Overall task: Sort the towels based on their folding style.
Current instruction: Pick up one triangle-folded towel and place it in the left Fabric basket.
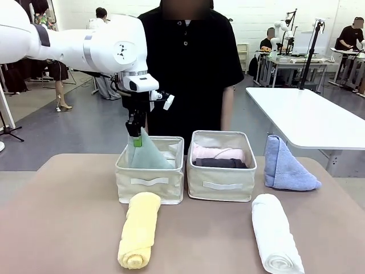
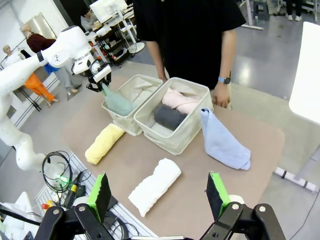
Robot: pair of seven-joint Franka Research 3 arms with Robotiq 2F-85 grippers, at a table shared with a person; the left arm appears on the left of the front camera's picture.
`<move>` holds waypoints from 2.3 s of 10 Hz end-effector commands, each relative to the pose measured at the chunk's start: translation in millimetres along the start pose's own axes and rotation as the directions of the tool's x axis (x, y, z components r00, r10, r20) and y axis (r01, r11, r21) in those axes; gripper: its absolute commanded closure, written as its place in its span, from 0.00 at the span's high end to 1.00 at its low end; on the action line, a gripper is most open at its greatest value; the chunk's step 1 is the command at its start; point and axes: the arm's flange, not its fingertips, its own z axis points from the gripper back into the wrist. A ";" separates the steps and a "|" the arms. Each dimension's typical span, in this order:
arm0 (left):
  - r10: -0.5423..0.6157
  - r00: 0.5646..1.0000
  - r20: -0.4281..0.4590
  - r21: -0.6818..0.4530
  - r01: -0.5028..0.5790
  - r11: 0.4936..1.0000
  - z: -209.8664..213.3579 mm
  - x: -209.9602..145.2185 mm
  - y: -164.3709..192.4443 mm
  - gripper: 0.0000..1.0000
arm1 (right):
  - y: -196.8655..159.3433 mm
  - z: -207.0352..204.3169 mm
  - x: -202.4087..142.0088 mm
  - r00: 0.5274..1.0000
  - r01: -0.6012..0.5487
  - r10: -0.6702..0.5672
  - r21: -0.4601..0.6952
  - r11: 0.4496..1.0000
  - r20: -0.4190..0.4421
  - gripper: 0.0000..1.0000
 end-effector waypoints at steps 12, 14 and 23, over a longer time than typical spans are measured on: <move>0.010 0.999 -0.032 -0.078 -0.013 0.997 -33.2 -8.8 -13.1 1.00 | -0.6 -0.4 0.2 1.000 -0.011 0.011 0.013 1.000 -0.004 1.00; 0.011 1.000 -0.028 -0.080 -0.013 0.997 -32.1 -8.6 -13.4 1.00 | -0.6 -0.4 0.2 1.000 -0.011 0.011 0.013 1.000 -0.004 1.00; 0.252 0.897 0.362 0.142 -0.320 0.937 164.6 -241.1 -192.8 1.00 | -0.6 -0.4 0.2 1.000 -0.011 0.011 0.013 1.000 -0.004 1.00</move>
